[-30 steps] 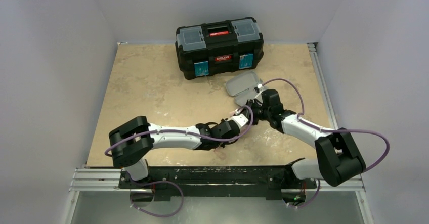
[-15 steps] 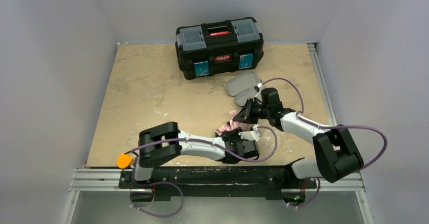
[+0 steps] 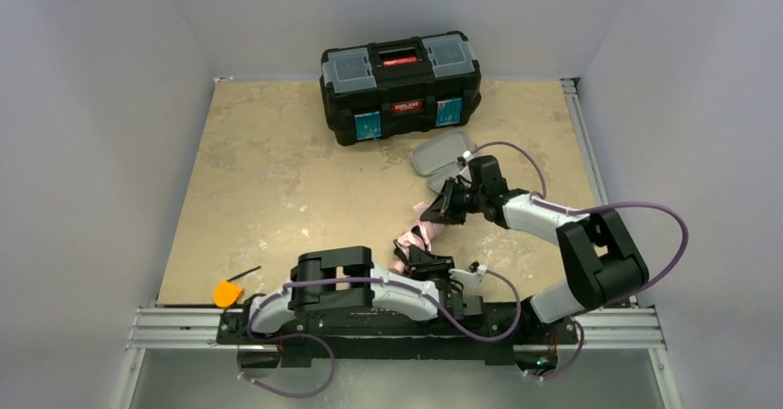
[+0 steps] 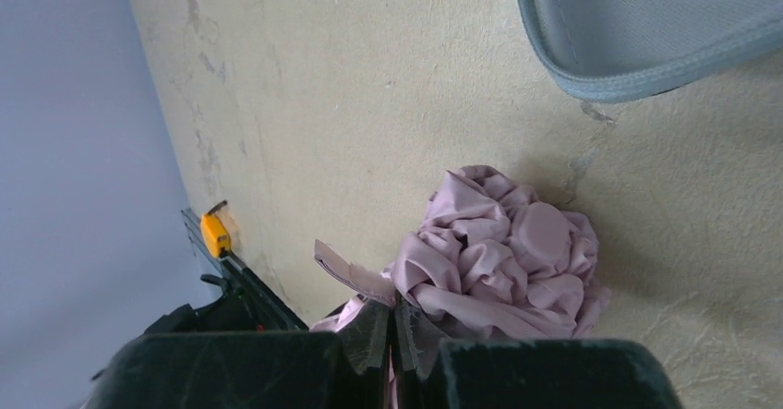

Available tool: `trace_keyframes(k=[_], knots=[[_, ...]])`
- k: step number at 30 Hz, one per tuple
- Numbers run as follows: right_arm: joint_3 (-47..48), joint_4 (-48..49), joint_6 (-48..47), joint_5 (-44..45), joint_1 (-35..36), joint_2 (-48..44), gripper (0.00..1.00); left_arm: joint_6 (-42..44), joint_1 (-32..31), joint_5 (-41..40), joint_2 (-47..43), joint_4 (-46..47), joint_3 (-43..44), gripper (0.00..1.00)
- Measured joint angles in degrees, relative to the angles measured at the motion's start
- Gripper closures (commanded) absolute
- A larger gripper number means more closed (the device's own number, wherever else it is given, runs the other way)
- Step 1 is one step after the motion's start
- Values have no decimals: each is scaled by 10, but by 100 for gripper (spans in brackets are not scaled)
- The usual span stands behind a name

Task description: Put away the umbrella

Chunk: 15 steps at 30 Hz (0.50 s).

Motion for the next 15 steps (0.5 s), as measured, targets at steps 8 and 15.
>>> trace_keyframes(k=[8,15], knots=[[11,17,-10,-37,0,52,100,11,-19,-25,29,-33,14,93],[-17,88,-20,-61,-3,69,100,13,-20,36,-2,-42,-1,47]])
